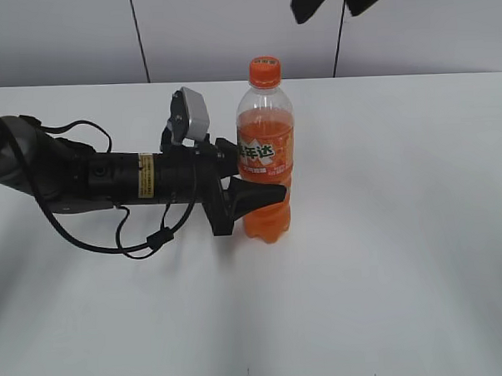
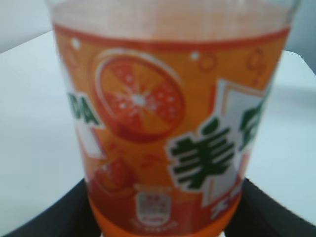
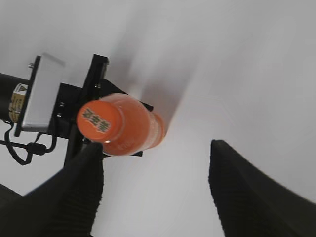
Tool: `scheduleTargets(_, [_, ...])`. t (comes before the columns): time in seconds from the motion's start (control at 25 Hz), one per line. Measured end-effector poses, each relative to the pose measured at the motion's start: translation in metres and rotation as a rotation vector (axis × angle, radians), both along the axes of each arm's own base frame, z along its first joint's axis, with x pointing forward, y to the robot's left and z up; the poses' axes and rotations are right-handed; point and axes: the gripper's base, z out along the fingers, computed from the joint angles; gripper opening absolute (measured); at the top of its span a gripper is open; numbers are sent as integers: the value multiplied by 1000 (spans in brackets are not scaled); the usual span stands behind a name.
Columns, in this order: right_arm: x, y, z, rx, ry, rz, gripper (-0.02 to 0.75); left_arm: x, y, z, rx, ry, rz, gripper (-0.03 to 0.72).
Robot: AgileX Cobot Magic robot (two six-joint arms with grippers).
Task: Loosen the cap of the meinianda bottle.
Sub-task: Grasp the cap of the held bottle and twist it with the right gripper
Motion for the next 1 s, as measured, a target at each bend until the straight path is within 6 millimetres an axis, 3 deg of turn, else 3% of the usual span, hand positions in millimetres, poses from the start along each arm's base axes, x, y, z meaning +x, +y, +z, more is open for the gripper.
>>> scheduleTargets(0.28, [-7,36,-11,-12,18,78,468,1,0,-1,12,1,5,408])
scheduleTargets(1.0, [4,47,-40,-48,80,74,467,0,0,-1,24,-21,-6,408])
